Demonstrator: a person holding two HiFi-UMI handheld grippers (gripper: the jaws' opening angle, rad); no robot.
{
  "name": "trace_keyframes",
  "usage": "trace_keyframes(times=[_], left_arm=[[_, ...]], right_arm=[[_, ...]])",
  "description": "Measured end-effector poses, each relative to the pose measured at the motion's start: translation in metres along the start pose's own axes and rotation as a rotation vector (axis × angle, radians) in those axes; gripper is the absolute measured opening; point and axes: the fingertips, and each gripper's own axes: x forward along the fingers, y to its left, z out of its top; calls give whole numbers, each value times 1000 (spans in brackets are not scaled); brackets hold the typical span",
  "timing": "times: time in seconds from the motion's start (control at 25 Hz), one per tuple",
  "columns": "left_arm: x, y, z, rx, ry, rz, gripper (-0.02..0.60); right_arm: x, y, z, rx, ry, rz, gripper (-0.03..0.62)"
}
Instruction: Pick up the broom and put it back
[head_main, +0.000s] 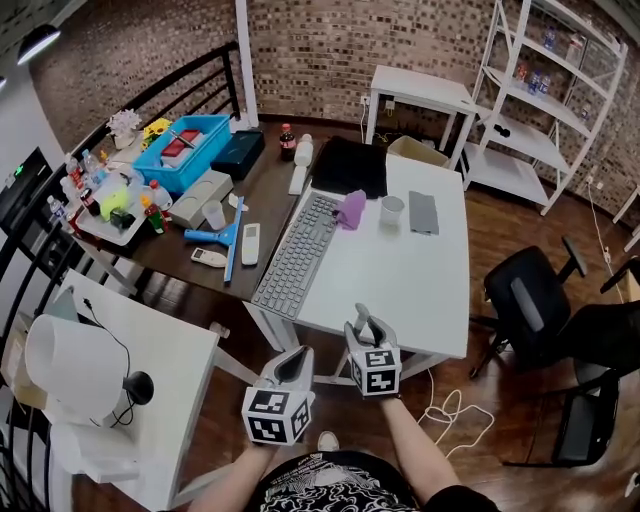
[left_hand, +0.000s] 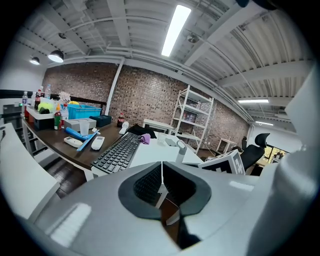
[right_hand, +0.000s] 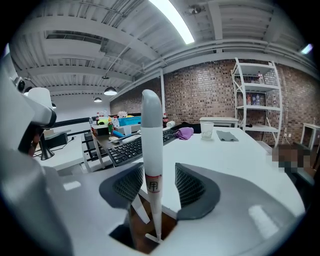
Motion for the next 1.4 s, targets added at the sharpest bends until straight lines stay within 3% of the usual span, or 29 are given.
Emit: trace_keyframes(times=[0.44,0.72,1.4], left_arm=[[-45,-21,1,35,-27,-32,12],[-87,-40,-2,73,-61,-69,12],[-198,-67,-13,117,-159,-105,12]], right_arm=[[-68,18,21,32,-68,-74,166],[-135,61,42,35,-159,-89,102],[-269,175,61,44,-310,-22,2]])
